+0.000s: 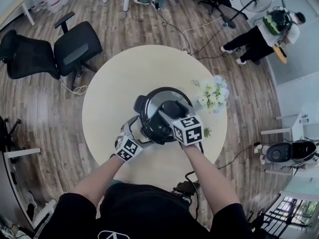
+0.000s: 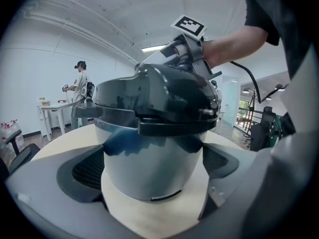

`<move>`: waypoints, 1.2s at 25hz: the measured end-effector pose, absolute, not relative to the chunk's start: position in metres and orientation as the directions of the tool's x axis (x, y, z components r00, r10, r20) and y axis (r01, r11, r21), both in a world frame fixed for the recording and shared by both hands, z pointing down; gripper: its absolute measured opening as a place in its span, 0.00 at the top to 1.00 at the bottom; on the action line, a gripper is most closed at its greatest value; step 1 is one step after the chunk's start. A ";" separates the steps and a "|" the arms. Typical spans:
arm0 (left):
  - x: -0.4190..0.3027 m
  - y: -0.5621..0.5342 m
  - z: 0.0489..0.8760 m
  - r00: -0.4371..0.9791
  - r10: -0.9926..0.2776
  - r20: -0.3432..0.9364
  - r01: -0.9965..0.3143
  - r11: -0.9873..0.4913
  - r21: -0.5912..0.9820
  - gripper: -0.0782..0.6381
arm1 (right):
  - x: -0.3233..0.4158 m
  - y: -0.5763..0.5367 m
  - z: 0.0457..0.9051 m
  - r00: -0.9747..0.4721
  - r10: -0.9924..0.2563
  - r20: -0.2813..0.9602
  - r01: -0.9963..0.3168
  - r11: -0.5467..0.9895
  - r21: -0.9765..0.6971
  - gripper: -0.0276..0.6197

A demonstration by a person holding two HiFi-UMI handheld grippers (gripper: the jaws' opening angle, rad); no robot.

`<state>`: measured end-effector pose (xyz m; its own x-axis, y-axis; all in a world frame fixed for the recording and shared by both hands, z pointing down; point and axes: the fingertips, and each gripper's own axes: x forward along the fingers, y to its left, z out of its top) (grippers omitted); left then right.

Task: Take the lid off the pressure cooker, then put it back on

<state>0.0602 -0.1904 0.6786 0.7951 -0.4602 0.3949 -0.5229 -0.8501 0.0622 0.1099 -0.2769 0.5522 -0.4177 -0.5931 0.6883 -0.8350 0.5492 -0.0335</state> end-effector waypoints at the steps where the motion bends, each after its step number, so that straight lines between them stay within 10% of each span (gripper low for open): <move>1: 0.060 -0.190 0.678 0.795 -0.461 0.394 -0.523 -0.850 0.062 0.07 | 0.112 -0.278 0.552 -0.389 -0.610 0.690 -0.859 0.510 -0.034 0.42; 30: 0.060 -0.189 0.680 0.800 -0.449 0.399 -0.512 -0.857 0.062 0.07 | 0.117 -0.280 0.539 -0.325 -0.658 0.679 -0.909 0.415 -0.033 0.43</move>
